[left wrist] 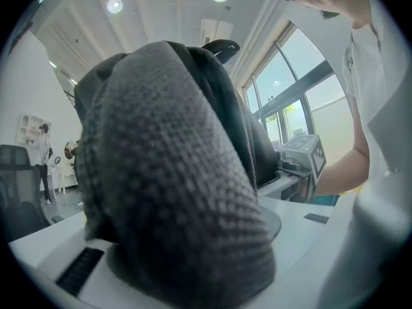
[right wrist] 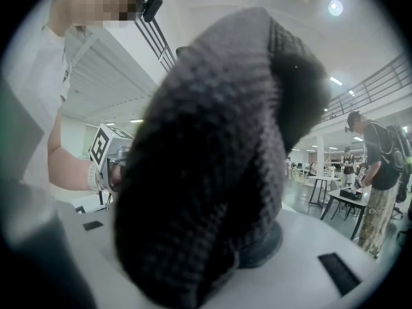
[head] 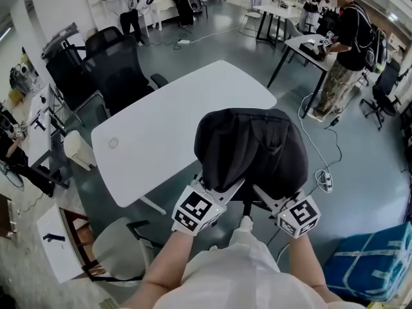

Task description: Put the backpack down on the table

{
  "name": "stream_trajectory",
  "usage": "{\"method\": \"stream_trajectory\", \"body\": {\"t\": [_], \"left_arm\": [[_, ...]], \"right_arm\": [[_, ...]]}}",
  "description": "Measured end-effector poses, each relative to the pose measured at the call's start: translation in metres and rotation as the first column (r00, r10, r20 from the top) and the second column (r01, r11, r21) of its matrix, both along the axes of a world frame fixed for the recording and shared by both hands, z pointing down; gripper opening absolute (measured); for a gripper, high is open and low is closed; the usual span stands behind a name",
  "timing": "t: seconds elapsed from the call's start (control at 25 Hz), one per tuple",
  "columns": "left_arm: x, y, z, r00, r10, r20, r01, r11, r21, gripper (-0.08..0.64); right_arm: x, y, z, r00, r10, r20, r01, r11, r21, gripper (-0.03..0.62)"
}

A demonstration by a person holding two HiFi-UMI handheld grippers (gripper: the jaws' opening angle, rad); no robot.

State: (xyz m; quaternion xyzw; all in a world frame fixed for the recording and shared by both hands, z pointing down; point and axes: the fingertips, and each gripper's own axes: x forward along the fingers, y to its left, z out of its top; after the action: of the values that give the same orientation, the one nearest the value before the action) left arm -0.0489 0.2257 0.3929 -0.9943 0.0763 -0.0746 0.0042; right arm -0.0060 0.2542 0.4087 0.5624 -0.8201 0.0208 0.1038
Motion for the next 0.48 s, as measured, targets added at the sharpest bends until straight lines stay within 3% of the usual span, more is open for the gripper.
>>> {"method": "stream_trajectory", "body": {"t": [0.48], "left_arm": [[0.059, -0.071, 0.016, 1.000, -0.022, 0.020, 0.023, 0.999, -0.038, 0.141]], "right_arm": [[0.058, -0.072, 0.016, 1.000, -0.022, 0.020, 0.022, 1.000, -0.020, 0.219]]}}
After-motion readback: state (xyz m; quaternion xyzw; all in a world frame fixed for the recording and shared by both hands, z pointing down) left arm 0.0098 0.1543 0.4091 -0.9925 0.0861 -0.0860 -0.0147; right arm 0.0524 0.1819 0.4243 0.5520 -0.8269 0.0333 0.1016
